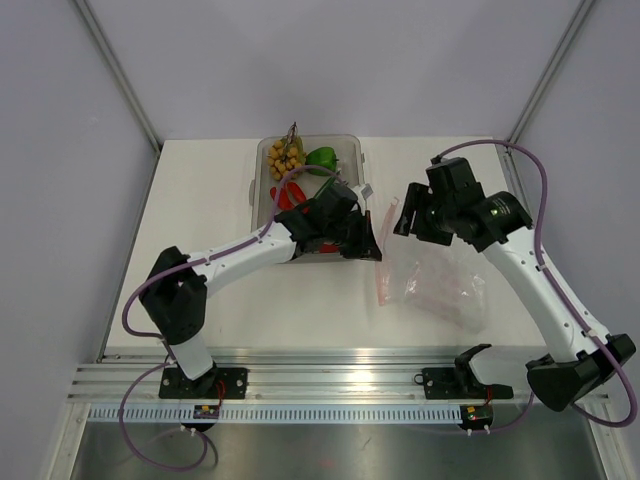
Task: Place the food in the zip-top bag and seal the zipper
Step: Open the zipper of the food storage bag.
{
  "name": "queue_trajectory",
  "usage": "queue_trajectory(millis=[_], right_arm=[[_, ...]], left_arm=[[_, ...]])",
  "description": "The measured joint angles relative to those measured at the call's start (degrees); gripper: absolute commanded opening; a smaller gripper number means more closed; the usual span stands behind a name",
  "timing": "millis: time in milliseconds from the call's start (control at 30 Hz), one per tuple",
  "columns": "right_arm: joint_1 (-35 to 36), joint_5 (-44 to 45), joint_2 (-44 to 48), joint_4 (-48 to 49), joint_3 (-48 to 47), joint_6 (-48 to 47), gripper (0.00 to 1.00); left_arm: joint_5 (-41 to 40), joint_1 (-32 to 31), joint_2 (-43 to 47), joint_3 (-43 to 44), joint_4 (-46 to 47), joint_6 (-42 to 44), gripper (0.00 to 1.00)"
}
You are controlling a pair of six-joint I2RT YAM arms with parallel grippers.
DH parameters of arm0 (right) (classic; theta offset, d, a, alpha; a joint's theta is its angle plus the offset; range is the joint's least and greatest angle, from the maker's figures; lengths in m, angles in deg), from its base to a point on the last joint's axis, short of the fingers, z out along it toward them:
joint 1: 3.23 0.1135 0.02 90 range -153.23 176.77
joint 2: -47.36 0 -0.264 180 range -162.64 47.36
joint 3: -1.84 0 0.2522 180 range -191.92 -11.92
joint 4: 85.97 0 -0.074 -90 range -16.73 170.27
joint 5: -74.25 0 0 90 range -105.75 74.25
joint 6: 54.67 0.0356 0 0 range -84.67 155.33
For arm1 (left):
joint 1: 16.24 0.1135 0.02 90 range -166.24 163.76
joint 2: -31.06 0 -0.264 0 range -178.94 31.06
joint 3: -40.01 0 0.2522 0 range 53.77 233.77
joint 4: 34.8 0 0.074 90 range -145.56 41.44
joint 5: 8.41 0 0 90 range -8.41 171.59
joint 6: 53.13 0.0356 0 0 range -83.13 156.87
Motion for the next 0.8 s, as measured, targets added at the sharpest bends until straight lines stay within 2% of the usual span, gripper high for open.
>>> queue_trajectory(millis=[100, 267, 567, 667, 800], right_arm=[[3.56, 2.62, -2.45, -1.68, -3.65, -0.07, 0.75], [8.63, 6.86, -6.75, -3.32, -6.62, 0.22, 0.70], [11.39, 10.34, -9.90, -5.11, -6.49, 1.29, 0.64], [12.20, 11.10, -10.93, -5.09, -6.45, 1.57, 0.52], [12.44, 13.11, -12.28, -4.98, -5.75, 2.01, 0.16]], left_arm=[[0.00, 0.00, 0.02, 0.00, -0.17, -0.04, 0.00], [-0.02, 0.00, 0.66, 0.00, -0.39, -0.15, 0.00], [-0.02, 0.00, 3.85, -0.02, -0.24, -0.20, 0.00], [-0.02, 0.00, 3.85, -0.02, -0.33, -0.22, 0.00], [-0.04, 0.00, 3.85, -0.02, -0.33, -0.22, 0.00]])
